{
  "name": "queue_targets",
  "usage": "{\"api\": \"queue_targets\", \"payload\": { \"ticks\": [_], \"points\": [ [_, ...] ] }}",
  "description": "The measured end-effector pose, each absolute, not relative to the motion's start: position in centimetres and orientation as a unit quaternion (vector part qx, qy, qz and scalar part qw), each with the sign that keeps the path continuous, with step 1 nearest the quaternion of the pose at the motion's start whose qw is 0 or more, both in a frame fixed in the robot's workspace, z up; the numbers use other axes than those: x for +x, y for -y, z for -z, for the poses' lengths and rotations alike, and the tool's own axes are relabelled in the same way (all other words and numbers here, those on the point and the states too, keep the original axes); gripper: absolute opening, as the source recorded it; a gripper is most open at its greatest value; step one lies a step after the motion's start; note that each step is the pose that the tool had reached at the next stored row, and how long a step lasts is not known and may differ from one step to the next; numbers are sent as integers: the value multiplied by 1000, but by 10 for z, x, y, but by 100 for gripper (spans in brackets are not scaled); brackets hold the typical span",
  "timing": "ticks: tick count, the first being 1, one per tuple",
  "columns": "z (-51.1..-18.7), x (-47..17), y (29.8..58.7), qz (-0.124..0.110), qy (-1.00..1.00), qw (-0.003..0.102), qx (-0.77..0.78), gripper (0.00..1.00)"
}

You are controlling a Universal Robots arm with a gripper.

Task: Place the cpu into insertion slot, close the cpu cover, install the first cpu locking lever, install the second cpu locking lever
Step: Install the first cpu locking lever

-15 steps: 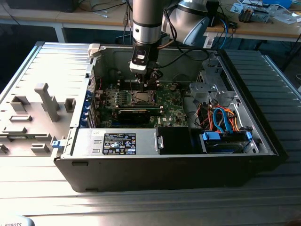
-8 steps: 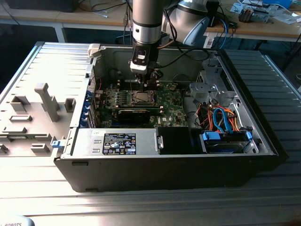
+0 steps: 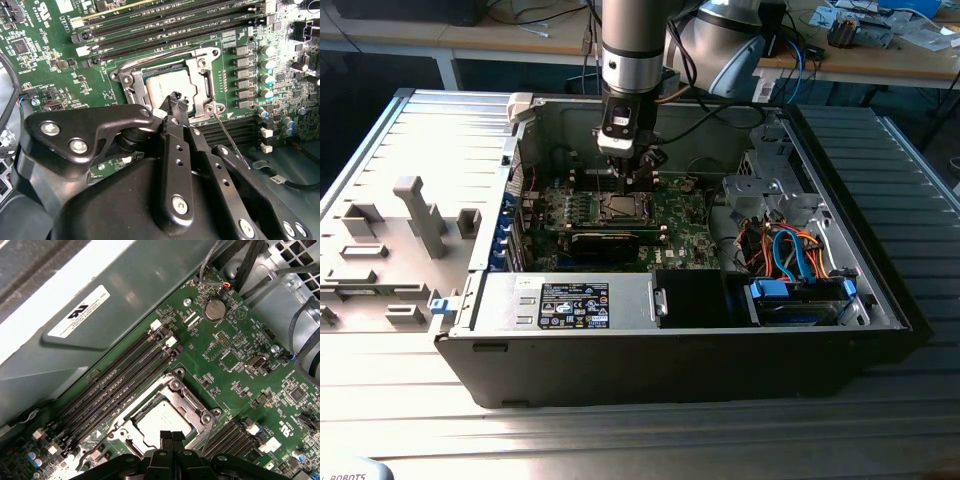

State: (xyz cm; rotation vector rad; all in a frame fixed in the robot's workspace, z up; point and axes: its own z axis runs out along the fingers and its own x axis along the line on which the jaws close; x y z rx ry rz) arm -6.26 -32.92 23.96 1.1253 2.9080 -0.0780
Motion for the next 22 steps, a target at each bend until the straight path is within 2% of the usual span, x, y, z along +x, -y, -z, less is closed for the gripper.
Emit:
{"api": "queue_targets", "payload": {
  "ticks": [22],
  "points": [
    [-240, -63, 329, 25, -940, 12, 341, 11]
  ]
}}
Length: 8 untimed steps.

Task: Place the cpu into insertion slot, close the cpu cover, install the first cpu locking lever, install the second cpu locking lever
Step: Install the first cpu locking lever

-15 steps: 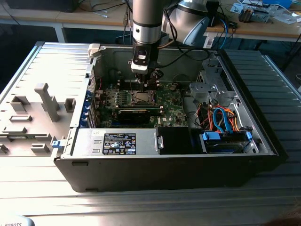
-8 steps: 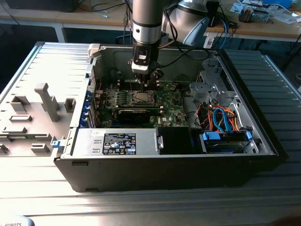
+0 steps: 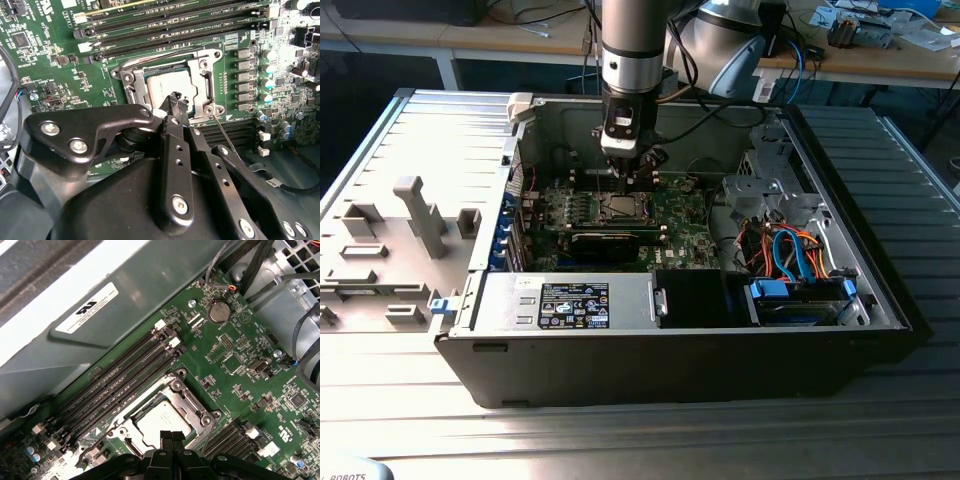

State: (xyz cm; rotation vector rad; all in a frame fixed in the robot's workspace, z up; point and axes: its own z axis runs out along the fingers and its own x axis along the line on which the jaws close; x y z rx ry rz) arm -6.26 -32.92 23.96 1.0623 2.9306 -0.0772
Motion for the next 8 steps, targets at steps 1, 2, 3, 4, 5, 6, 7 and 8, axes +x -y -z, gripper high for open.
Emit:
{"api": "queue_targets", "payload": {
  "ticks": [1, 2, 3, 4, 5, 6, 7, 8],
  "points": [
    [-240, -63, 329, 25, -940, 12, 340, 11],
    [-240, -63, 329, 25, -941, 12, 338, 11],
    [-240, -63, 329, 25, -941, 12, 337, 11],
    [-240, -63, 329, 25, -942, 12, 335, 11],
    [-240, -63, 329, 25, -942, 12, 333, 11],
    [-240, -63, 329, 25, -943, 12, 331, 11],
    [-240, -63, 329, 25, -944, 12, 328, 11],
    [-240, -63, 329, 25, -945, 12, 325, 11]
  ]
}}
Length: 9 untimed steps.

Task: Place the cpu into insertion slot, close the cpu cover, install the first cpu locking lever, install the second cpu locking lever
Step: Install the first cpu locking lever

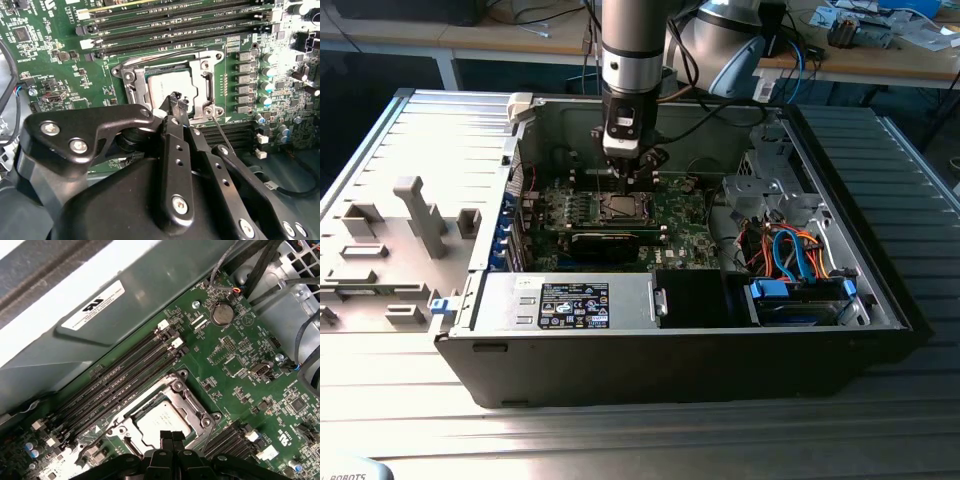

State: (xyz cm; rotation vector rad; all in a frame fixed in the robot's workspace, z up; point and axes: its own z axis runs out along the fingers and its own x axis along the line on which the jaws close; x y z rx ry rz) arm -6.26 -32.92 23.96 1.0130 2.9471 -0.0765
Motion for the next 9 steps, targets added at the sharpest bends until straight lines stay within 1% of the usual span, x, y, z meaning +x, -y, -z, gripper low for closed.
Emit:
{"api": "queue_targets", "payload": {
  "ticks": [9],
  "points": [
    [-240, -63, 329, 24, -950, 13, 310, 11]
  ]
}}
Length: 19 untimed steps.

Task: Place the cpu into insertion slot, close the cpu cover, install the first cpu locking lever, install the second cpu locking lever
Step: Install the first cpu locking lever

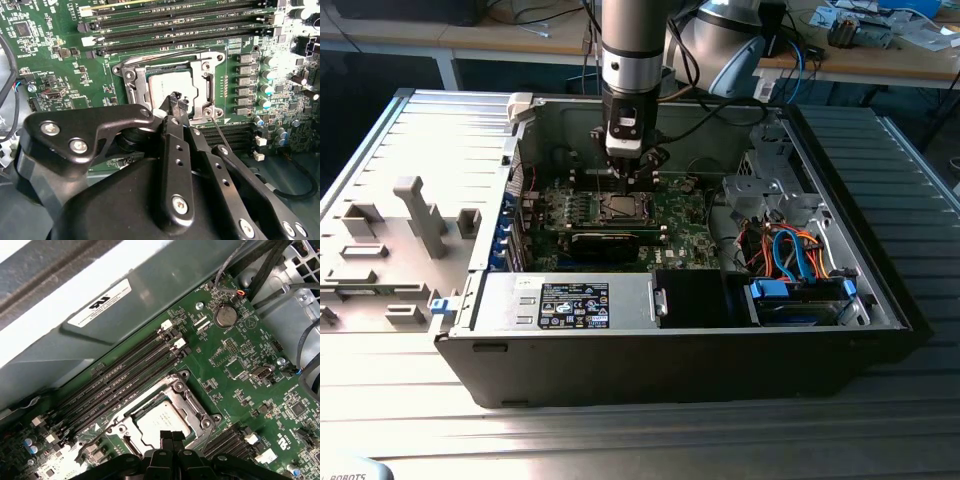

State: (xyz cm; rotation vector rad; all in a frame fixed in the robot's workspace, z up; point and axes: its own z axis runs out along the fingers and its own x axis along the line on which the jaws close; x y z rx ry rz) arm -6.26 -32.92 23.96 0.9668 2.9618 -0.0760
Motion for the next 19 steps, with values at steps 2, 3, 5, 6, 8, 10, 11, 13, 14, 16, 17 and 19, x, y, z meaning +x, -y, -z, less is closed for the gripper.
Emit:
{"api": "queue_targets", "payload": {
  "ticks": [2, 3, 5, 6, 8, 10, 11, 13, 14, 16, 17, 19],
  "points": [
    [-240, -63, 329, 24, -951, 13, 308, 11],
    [-240, -63, 329, 24, -951, 13, 307, 11],
    [-240, -63, 329, 24, -952, 13, 305, 11],
    [-240, -63, 329, 24, -952, 13, 305, 11],
    [-240, -63, 329, 24, -953, 13, 303, 11],
    [-240, -63, 329, 24, -953, 13, 302, 11],
    [-240, -63, 329, 24, -953, 13, 301, 11],
    [-240, -63, 329, 24, -954, 13, 299, 11],
    [-240, -63, 329, 24, -954, 13, 298, 11],
    [-240, -63, 329, 24, -955, 13, 296, 11],
    [-240, -63, 329, 24, -955, 13, 296, 11],
    [-240, -63, 329, 24, -955, 13, 294, 11]
  ]
}}
